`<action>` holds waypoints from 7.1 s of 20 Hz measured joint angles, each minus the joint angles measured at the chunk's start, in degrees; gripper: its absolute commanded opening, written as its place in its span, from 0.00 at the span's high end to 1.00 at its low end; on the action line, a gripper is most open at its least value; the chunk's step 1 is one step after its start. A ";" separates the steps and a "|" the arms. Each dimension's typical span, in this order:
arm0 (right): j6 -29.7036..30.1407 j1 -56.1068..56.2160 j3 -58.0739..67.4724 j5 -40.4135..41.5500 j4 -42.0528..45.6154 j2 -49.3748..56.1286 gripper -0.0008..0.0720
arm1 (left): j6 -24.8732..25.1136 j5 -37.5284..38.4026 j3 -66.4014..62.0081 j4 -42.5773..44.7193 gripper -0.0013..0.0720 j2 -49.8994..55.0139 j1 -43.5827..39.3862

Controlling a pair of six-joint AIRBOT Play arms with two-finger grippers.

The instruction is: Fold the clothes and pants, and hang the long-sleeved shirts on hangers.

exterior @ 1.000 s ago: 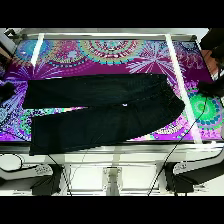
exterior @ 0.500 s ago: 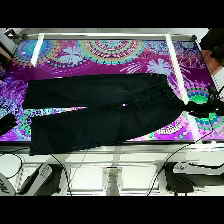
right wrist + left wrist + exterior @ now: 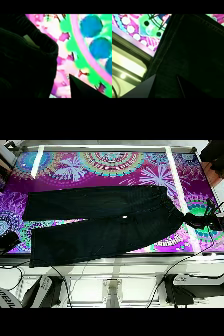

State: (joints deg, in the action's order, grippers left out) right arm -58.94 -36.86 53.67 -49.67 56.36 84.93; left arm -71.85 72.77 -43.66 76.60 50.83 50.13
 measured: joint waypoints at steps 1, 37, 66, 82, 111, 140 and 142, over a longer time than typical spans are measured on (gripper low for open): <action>0.87 0.04 -0.02 0.20 -1.44 0.50 0.46 | 0.15 0.52 0.04 0.02 0.57 -0.02 0.00; -1.75 0.04 -0.11 -7.10 -11.13 1.84 0.95 | 11.89 1.57 7.98 -0.42 0.44 15.23 17.68; -15.54 -2.03 21.90 -46.99 20.90 -8.90 0.96 | -7.65 18.18 -19.71 -20.70 0.94 18.10 9.86; -13.44 -6.25 23.28 -45.79 16.33 -8.94 0.96 | -17.79 12.07 -33.77 -25.55 0.94 22.47 -1.51; -27.96 8.22 23.32 4.00 -0.81 12.20 0.96 | -18.16 -30.86 -44.06 -35.06 0.94 53.22 -22.67; -25.24 11.34 32.68 -4.26 7.15 12.94 0.32 | -5.62 -21.18 -56.72 -27.34 0.49 57.13 -23.71; -24.00 11.23 32.44 -10.36 11.06 9.86 0.32 | -4.33 -15.37 -56.65 -22.64 0.49 54.34 -22.67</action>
State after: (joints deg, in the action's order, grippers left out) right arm -82.94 -25.63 86.11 -60.03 67.42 94.78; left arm -76.18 57.41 -100.31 53.95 105.16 27.46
